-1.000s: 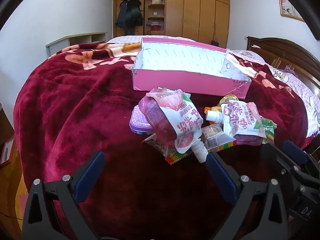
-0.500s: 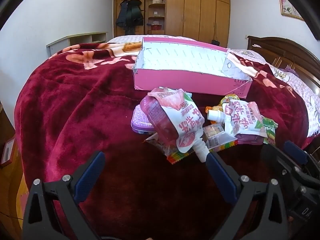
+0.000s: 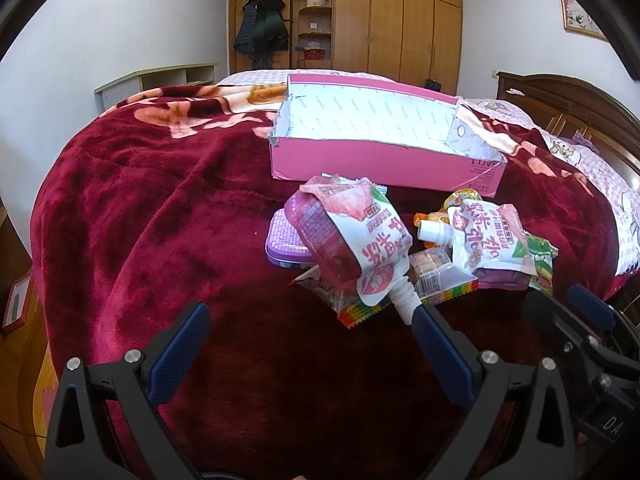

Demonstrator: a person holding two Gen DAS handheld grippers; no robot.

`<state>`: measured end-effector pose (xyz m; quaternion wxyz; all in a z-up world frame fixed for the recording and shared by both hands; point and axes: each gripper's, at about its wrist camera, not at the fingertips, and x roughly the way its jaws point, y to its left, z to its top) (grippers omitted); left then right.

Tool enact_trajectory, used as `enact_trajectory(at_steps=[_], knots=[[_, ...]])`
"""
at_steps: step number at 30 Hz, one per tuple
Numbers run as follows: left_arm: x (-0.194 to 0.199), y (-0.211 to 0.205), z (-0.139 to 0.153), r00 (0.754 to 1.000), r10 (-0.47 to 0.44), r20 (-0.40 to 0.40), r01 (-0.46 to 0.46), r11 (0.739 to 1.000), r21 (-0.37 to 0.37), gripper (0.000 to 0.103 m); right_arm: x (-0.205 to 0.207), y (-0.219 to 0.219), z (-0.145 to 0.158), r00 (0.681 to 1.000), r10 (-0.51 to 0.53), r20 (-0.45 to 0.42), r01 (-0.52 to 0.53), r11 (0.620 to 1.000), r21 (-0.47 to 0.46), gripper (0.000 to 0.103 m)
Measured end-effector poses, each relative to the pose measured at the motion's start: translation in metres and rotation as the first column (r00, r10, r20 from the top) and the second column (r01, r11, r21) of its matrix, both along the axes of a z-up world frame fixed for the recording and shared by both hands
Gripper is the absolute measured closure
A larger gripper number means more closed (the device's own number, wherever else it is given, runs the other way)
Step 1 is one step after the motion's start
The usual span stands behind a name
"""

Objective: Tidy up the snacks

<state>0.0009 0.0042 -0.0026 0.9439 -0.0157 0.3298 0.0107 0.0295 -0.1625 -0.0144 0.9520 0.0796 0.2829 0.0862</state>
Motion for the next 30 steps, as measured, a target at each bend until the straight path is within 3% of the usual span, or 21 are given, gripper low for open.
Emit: enact_trajectory(at_steps=[30], knots=[[0.0000,0.0003,-0.0001,1.000,0.000,-0.004,0.000,1.000,-0.001,0.000,0.0008,-0.0011,0.0008,1.000,0.000,-0.006,0.000,1.000,0.003,0.006]])
